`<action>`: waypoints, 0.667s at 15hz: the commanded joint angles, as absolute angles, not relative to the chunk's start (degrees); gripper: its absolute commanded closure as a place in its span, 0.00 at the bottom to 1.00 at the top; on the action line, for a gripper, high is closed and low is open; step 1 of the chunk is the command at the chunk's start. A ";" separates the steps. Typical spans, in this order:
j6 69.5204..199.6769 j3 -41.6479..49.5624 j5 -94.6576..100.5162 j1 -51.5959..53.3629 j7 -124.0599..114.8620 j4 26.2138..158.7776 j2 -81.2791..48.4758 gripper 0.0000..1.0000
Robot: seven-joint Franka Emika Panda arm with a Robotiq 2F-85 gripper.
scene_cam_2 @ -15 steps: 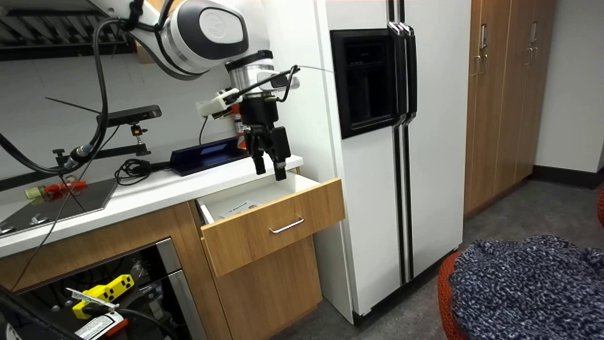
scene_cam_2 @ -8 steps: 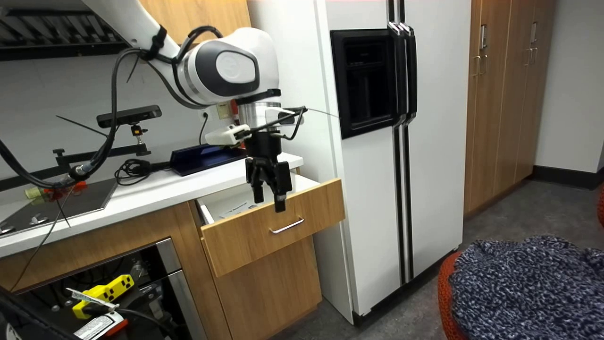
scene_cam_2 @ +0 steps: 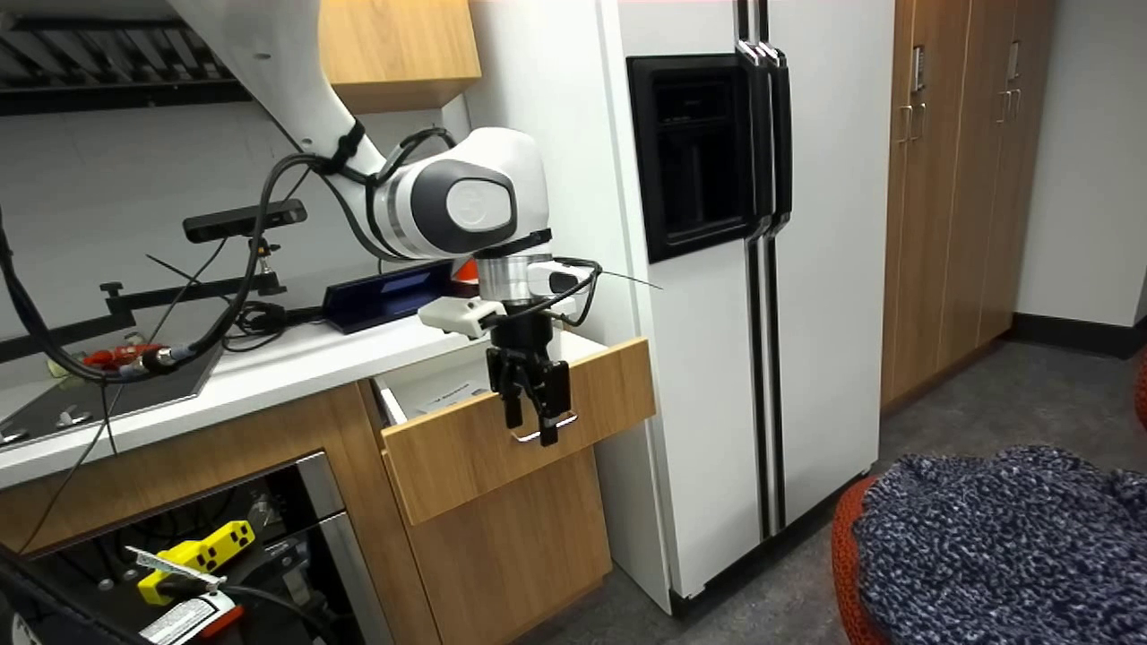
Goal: Close the drawer on the right
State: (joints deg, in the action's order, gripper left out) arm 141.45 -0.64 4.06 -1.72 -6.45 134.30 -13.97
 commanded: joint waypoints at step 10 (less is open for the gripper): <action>145.81 -3.59 -2.82 -0.85 -3.34 128.66 -20.56 1.00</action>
